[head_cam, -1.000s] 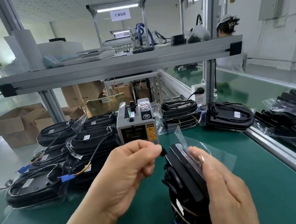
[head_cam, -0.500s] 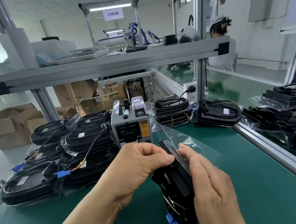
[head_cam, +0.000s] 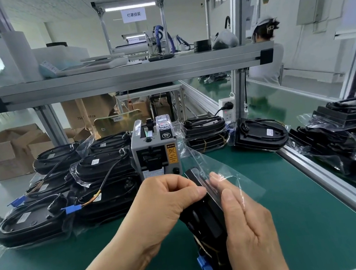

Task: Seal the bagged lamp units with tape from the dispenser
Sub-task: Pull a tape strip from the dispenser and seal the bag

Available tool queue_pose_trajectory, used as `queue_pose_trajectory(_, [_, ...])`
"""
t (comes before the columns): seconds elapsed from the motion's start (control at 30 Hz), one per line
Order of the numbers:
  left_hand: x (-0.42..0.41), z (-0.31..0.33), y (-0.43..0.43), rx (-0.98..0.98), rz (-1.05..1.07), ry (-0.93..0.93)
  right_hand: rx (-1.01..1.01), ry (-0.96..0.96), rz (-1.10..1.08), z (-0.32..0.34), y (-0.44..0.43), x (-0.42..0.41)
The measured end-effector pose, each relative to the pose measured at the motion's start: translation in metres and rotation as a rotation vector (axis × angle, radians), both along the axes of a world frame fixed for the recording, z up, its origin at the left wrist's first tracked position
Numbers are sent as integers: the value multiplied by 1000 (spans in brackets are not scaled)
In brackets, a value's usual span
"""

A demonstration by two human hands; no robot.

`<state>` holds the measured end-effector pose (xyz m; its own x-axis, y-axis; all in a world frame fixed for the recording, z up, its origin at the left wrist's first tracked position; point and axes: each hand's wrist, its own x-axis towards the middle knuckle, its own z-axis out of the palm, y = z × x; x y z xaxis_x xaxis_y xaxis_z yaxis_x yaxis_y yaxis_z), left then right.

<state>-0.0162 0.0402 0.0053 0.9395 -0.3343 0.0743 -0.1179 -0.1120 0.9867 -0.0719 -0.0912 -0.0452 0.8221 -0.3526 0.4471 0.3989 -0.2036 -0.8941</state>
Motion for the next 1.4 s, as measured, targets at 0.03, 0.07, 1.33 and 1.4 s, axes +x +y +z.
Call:
queue_pose_trajectory(0.03, [-1,0,0,-3,7,-6,4,0,-1,-2,-1,0])
queue_pose_trajectory(0.07, [-1,0,-1,-8,13,-11,4,-2,0,-3,-1,0])
queue_pose_trajectory(1.33, [4,-26,-5,-175,128,42,26,-20,18,-6,-3,-3])
queue_pose_trajectory(1.4, [3,-28,-6,-175,140,37,25,-24,21,-7,-3,-4])
